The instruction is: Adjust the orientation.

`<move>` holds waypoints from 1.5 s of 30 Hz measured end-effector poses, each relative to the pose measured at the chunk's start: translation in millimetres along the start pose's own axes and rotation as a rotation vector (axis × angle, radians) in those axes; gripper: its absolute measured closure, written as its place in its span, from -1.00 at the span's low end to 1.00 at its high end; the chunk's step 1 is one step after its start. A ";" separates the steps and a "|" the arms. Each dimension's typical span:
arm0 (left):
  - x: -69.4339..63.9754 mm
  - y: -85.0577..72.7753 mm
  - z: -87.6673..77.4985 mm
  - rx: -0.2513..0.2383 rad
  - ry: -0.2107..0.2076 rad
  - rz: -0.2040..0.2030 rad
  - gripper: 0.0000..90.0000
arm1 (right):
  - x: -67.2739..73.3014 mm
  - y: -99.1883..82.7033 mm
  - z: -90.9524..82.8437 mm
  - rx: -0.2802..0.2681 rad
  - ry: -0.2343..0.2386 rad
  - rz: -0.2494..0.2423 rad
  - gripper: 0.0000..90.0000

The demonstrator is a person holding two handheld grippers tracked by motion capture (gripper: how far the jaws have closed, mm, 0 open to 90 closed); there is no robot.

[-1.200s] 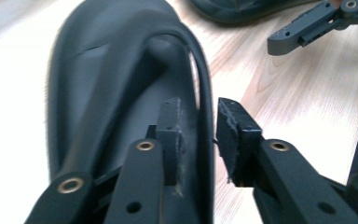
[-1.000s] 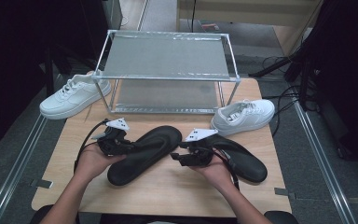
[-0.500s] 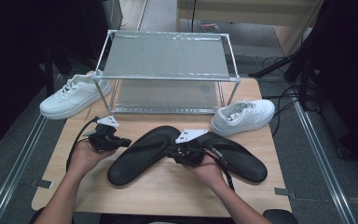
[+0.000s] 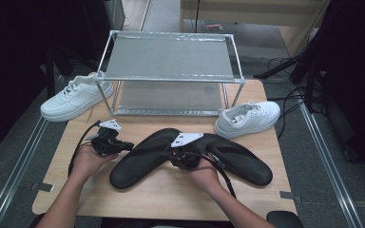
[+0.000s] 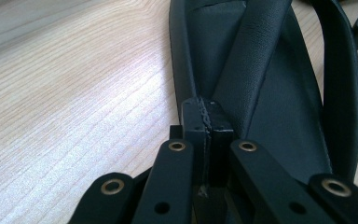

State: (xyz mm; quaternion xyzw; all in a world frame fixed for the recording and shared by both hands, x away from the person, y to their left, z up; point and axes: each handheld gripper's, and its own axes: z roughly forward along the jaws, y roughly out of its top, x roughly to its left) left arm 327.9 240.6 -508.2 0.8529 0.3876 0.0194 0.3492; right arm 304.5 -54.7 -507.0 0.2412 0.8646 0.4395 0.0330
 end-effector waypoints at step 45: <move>-52.7 -5.0 10.8 0.062 -0.075 0.039 0.96 | -32.5 0.9 -6.5 -0.019 -0.068 0.137 1.00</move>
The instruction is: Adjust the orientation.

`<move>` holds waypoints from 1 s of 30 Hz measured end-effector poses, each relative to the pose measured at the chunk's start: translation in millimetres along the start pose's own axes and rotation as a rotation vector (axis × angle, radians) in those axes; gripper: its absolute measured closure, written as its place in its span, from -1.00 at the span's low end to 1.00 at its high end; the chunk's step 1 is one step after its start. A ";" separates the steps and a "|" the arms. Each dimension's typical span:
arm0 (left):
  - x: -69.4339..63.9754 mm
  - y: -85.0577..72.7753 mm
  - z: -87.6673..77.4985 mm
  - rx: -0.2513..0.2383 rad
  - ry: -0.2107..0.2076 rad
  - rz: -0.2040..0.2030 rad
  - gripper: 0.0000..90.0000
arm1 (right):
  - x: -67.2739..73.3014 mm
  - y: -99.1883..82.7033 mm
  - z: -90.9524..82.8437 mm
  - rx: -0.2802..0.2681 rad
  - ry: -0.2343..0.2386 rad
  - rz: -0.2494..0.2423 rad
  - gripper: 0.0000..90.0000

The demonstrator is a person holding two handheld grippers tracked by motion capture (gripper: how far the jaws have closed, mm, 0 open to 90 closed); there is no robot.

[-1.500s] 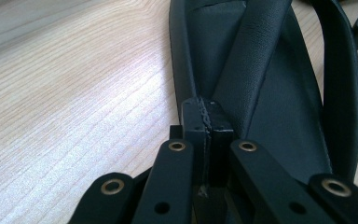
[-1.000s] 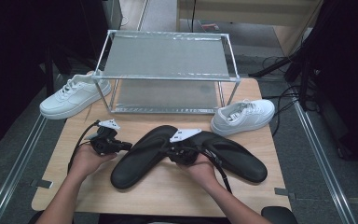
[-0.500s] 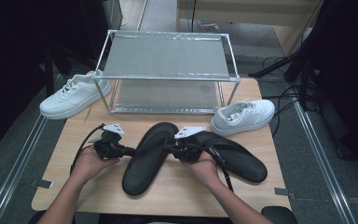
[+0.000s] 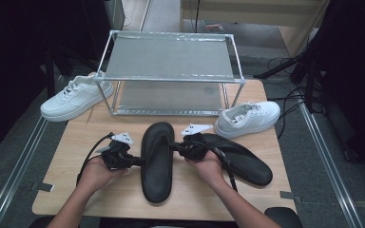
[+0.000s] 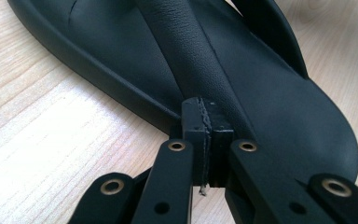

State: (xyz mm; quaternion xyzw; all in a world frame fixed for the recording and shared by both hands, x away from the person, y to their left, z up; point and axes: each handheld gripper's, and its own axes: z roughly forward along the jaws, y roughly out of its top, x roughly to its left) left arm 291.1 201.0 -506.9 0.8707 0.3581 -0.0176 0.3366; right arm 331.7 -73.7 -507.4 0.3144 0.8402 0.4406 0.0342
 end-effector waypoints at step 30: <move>7.7 15.5 -24.4 -0.137 -0.001 0.030 -0.10 | -11.1 -14.8 -59.7 -0.023 0.020 -0.039 0.13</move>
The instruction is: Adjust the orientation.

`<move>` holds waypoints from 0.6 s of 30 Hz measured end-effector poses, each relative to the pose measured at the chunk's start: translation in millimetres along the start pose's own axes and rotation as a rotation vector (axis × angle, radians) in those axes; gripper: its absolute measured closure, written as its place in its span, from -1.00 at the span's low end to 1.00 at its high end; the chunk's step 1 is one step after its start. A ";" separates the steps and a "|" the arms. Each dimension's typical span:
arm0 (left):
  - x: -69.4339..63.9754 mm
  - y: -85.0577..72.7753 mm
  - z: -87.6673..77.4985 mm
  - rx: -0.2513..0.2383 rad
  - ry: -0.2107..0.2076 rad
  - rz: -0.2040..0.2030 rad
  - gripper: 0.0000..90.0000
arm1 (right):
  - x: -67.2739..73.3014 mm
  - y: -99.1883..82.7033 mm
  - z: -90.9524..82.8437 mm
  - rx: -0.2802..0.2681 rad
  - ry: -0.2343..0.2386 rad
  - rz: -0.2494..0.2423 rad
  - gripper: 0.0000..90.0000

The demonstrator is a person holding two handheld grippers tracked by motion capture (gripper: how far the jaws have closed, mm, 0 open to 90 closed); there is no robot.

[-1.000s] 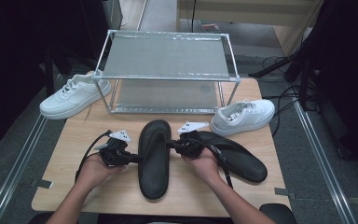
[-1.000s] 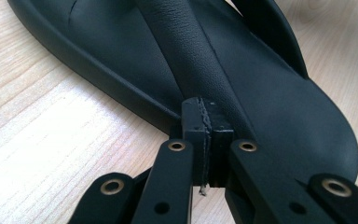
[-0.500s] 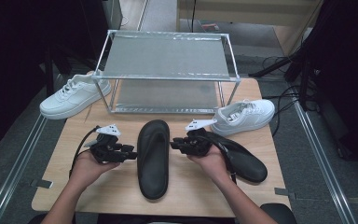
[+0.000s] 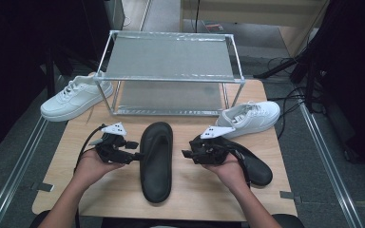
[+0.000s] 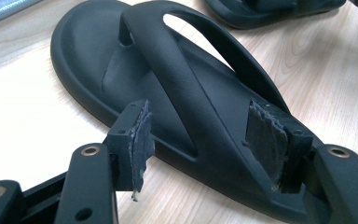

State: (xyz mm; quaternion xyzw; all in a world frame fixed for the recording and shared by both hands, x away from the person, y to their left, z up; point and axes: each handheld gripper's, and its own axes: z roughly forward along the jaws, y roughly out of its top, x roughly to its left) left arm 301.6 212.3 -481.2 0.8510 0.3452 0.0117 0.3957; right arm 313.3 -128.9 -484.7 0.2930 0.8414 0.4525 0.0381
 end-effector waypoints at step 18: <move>6.9 16.3 10.2 -0.008 -0.022 0.011 -0.12 | -16.0 -36.0 -62.6 -0.035 -0.109 0.044 0.12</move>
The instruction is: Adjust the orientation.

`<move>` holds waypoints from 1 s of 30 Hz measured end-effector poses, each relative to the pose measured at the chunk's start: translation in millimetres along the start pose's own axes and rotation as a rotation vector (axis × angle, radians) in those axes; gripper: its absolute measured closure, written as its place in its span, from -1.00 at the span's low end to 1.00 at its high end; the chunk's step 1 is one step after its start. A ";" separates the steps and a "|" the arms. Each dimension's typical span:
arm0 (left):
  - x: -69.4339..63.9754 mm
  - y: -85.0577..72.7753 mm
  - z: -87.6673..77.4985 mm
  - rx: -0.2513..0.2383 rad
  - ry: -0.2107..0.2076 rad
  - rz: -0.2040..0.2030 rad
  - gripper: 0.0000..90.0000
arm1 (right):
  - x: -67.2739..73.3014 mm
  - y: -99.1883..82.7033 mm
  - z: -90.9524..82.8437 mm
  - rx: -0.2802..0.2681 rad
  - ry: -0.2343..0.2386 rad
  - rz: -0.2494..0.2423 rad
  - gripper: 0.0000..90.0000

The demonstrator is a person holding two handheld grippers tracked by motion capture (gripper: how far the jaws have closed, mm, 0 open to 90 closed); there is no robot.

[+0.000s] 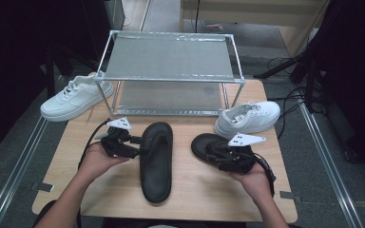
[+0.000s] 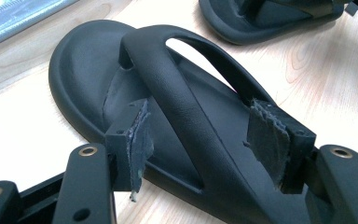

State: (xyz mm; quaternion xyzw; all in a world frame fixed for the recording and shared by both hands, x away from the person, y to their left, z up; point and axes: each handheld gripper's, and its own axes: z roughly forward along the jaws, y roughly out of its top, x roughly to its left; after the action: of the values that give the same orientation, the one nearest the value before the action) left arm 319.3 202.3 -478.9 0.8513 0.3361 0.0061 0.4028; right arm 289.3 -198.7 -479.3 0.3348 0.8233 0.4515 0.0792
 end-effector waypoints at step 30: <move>7.0 3.8 5.9 -0.030 0.020 -0.017 -0.13 | -30.8 -30.5 -1.1 0.075 -0.040 0.038 0.31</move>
State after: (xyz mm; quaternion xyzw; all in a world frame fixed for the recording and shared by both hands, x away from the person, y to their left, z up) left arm 328.5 200.6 -482.1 0.8421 0.3473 0.0161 0.4124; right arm 297.7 -229.8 -508.3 0.3621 0.8314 0.4149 0.0745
